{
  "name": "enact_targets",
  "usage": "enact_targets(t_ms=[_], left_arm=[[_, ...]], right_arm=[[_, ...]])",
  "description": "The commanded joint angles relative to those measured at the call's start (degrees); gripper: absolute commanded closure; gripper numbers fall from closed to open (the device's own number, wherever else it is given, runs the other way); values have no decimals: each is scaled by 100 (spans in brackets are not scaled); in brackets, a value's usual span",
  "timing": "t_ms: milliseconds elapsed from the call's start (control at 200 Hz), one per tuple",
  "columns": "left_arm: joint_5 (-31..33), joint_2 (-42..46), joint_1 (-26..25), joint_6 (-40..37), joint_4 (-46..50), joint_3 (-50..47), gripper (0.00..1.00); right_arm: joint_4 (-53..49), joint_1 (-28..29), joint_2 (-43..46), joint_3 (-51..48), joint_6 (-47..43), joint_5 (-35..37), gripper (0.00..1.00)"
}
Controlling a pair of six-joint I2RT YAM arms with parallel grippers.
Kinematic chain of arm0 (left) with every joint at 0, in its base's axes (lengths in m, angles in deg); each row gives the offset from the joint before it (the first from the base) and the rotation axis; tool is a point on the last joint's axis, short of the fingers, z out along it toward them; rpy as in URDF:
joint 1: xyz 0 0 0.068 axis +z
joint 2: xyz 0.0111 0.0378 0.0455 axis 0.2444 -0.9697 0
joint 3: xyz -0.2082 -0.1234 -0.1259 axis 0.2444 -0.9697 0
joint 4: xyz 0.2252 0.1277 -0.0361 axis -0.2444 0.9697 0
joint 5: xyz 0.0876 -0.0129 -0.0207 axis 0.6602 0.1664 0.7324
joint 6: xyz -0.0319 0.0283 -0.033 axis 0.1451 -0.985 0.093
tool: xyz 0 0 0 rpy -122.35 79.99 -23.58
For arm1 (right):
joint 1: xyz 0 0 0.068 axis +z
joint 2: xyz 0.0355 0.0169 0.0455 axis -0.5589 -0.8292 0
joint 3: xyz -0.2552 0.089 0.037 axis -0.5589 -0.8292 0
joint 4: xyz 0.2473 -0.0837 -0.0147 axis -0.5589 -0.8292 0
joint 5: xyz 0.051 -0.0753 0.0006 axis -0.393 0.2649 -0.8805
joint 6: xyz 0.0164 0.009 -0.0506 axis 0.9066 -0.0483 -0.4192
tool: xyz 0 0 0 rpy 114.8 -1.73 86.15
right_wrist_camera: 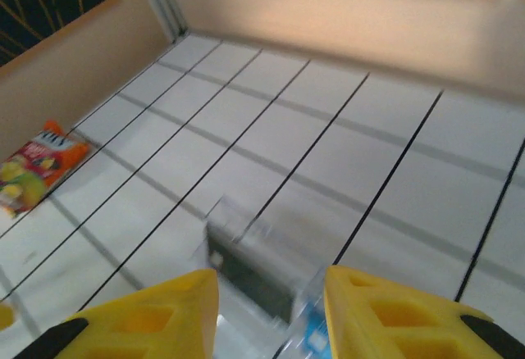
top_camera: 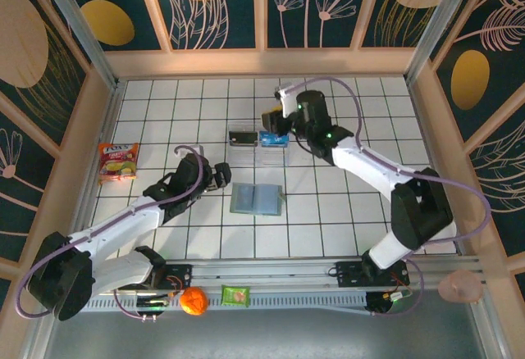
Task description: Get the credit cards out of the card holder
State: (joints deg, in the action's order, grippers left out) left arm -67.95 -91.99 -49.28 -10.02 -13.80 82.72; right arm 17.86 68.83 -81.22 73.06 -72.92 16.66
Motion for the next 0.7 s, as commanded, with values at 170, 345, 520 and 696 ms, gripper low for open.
enact_targets(t_ms=[170, 345, 520, 696], left_arm=[[457, 349, 39, 150, -120, -469, 1], [359, 809, 37, 196, -219, -844, 1], [218, 1294, 33, 157, -161, -1032, 1], [128, 1565, 34, 162, -79, -1161, 1]], right_arm=[[-1429, 1728, 128, -823, 1309, 1090, 61], [-1825, 2577, -665, -492, 1428, 1614, 61], [-1932, 2776, -1252, -247, 1511, 1825, 61], [-2097, 2902, -1621, 130, 1376, 2110, 60]])
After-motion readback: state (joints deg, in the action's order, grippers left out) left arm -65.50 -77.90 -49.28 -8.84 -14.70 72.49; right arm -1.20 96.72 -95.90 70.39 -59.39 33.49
